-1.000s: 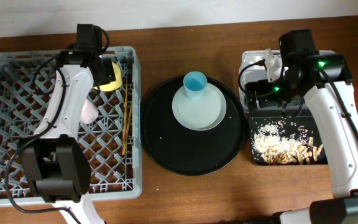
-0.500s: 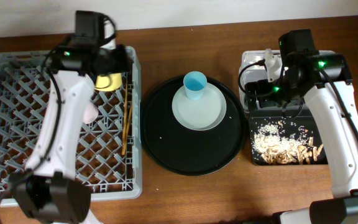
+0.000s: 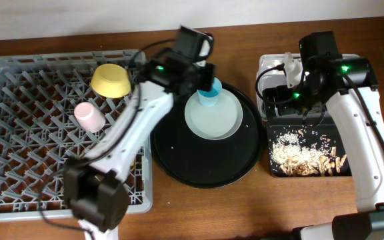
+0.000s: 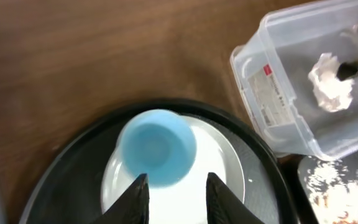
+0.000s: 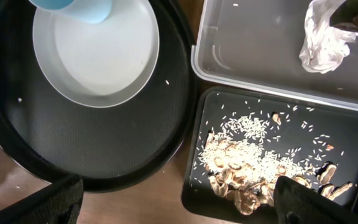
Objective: Sort waste into correct bins and load items into the dishwasher rack
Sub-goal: 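Move the left gripper to the light-blue cup on the white plate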
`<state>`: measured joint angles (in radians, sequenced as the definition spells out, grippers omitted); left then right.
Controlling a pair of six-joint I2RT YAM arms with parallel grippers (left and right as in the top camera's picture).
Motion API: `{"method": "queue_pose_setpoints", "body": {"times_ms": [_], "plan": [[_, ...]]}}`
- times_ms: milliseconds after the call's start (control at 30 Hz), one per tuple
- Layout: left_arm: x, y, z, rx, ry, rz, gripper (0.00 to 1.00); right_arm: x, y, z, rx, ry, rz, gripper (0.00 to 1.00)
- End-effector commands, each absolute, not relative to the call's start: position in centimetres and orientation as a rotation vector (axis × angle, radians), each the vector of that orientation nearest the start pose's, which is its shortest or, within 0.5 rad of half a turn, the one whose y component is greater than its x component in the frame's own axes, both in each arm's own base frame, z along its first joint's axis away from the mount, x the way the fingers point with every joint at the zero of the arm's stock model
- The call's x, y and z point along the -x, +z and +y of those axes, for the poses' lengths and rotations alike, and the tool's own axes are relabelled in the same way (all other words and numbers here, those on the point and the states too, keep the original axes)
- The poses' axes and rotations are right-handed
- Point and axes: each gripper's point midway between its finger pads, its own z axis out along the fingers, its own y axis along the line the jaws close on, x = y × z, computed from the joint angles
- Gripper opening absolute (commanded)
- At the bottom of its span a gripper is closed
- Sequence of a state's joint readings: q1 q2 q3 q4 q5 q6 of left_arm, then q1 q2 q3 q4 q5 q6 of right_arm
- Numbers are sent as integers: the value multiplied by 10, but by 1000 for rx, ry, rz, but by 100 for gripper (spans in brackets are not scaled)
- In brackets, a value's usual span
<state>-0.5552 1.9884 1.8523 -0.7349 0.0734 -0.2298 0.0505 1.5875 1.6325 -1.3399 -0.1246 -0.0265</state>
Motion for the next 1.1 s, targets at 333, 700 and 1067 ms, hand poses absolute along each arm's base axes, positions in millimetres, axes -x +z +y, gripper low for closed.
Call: {"method": "queue_pose_setpoints", "body": {"times_ms": [333, 700, 1067], "plan": [[-455, 101, -339, -779, -326, 2432, 29, -331, 218, 42, 142, 193, 2845, 99], [-437, 84, -332, -816, -295, 2523, 29, -331, 218, 42, 142, 193, 2845, 99], [-437, 78, -318, -803, -194, 2557, 21, -331, 218, 42, 142, 193, 2845, 99]]}}
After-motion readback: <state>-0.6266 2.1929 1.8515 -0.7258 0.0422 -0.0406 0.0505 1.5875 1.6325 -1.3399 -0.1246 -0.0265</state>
